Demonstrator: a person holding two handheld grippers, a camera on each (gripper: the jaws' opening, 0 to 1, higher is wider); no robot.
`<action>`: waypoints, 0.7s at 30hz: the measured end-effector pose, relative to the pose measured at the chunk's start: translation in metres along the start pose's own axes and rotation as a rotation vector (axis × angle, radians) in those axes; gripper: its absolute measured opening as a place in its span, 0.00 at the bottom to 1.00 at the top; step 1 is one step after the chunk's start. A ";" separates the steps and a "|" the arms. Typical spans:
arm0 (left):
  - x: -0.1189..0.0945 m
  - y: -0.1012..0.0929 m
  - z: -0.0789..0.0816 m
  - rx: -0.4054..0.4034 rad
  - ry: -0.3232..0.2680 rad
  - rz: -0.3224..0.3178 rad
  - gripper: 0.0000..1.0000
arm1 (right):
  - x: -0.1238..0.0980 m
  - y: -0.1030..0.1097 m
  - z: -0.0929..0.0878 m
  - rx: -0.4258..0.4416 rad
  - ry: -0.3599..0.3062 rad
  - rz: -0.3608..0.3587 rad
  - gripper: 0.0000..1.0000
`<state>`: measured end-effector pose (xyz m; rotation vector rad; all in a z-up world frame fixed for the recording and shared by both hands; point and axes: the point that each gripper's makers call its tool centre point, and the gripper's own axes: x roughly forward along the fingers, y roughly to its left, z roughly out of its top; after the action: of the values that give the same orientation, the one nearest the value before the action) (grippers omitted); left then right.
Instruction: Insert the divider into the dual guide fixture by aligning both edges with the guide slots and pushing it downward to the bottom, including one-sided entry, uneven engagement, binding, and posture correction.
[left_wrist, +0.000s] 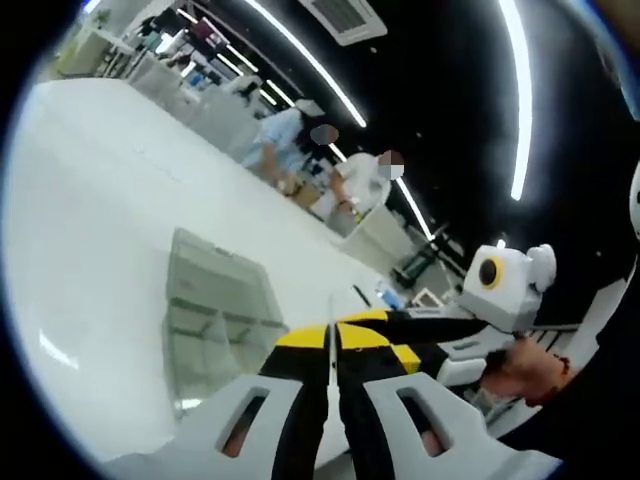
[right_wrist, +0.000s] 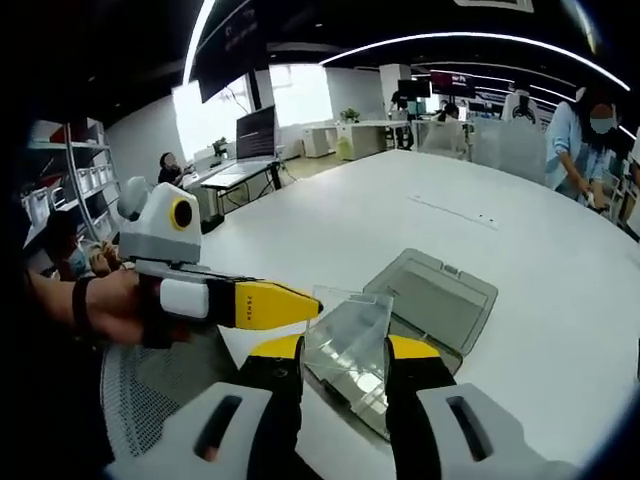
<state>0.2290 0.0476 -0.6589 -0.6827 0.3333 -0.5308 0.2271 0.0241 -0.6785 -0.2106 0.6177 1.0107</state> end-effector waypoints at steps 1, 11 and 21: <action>0.000 0.000 0.000 0.006 0.002 0.000 0.00 | 0.000 0.000 0.000 -0.002 0.000 0.000 0.28; -0.002 -0.001 0.003 0.069 0.012 0.002 0.00 | -0.001 0.002 -0.004 -0.029 0.030 0.025 0.26; -0.007 0.003 0.002 0.101 0.026 0.017 0.00 | -0.001 -0.002 -0.002 -0.058 0.047 0.044 0.26</action>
<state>0.2257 0.0545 -0.6584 -0.5753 0.3336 -0.5373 0.2273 0.0213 -0.6794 -0.2730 0.6388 1.0695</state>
